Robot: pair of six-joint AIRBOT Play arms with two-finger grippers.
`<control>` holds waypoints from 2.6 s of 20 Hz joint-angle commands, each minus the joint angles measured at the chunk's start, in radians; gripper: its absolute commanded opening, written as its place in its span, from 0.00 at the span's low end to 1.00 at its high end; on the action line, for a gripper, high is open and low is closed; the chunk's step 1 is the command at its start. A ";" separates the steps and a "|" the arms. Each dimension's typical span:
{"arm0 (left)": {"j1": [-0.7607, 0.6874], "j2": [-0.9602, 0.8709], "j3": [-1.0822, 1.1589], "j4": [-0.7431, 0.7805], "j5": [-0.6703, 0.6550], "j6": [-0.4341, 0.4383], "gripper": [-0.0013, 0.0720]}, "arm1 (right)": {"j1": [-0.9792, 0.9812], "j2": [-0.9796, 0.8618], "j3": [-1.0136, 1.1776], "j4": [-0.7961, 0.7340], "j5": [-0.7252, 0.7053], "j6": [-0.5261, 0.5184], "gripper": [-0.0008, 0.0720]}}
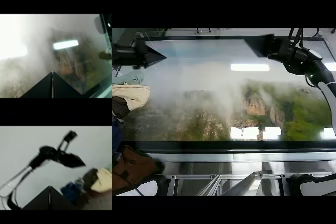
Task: Fold the shirts.
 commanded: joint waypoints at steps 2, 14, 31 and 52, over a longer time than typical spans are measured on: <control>0.137 0.122 0.000 0.007 0.161 -0.002 0.02 | 0.016 0.151 0.000 -0.817 -0.286 0.282 0.04; 0.174 -0.099 0.106 0.829 -0.039 -0.114 1.00 | -0.056 0.186 -0.072 -1.105 -0.286 0.569 0.04; 0.279 -0.765 0.527 0.700 -0.449 -0.093 1.00 | -0.048 -0.038 -0.072 -0.621 -0.192 0.579 0.04; 0.053 -0.664 0.503 0.661 -0.522 0.027 0.03 | -0.039 -0.046 -0.072 -0.621 -0.158 0.576 0.04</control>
